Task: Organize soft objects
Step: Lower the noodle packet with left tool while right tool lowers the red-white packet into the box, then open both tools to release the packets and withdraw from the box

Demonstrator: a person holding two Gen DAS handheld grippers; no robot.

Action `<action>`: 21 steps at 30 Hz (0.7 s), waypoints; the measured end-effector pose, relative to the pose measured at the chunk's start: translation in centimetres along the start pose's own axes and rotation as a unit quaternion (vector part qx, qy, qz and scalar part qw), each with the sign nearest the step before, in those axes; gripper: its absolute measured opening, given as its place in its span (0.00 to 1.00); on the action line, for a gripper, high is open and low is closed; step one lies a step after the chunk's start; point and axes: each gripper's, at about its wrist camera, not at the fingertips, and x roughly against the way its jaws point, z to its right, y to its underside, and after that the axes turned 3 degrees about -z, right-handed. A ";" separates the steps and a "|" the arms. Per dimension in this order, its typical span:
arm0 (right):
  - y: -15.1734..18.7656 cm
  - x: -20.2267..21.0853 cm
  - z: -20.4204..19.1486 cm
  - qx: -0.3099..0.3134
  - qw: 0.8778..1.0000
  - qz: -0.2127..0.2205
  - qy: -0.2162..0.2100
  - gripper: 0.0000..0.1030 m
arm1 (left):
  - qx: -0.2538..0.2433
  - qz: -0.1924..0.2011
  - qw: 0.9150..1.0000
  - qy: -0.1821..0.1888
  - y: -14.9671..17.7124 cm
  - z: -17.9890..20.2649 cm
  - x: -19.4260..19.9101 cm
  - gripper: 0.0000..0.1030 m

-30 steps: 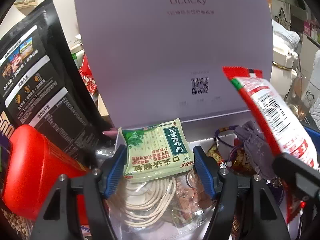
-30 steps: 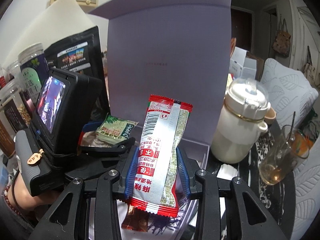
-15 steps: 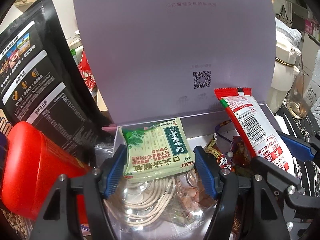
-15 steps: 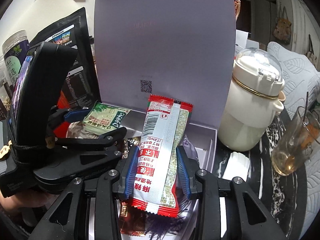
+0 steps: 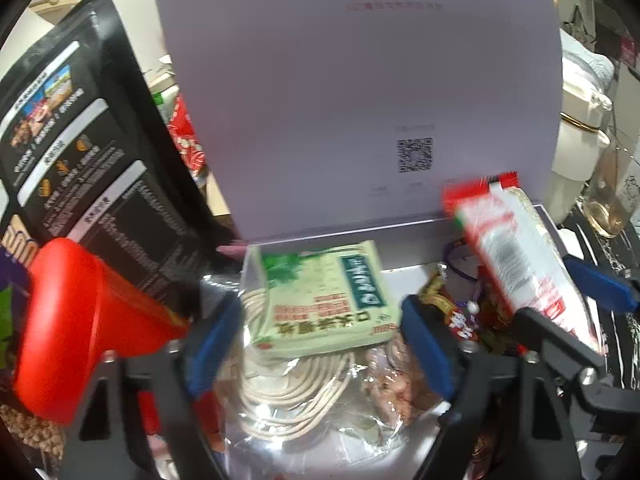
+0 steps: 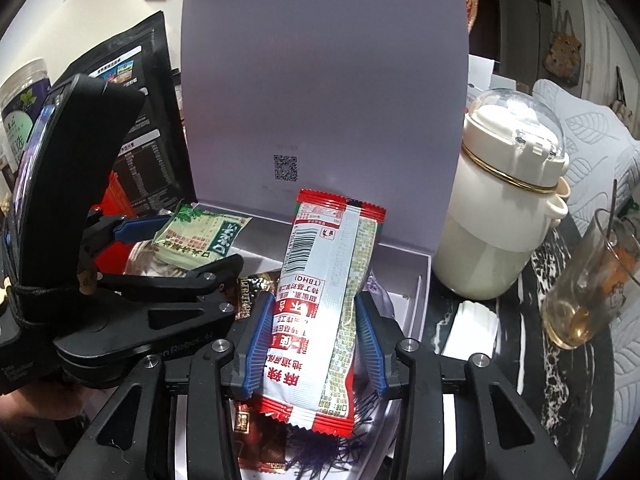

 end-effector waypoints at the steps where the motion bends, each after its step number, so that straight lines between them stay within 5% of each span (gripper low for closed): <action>1: -0.1 0.2 0.1 -0.001 1.000 0.000 0.006 0.45 | 0.002 0.001 1.000 -0.001 0.0 -0.1 0.1 0.86; 3: -0.1 0.6 0.3 -0.006 1.000 0.001 0.008 0.54 | 0.013 0.001 1.000 0.008 0.1 -0.4 0.5 0.87; 10: 0.3 2.9 0.8 -0.028 0.999 0.016 0.009 0.61 | 0.017 0.013 1.000 0.013 0.4 -0.5 2.9 0.89; 21: -0.9 7.2 0.5 -0.029 0.998 0.036 0.032 0.62 | 0.038 0.052 0.998 0.015 -0.1 -1.6 9.4 0.89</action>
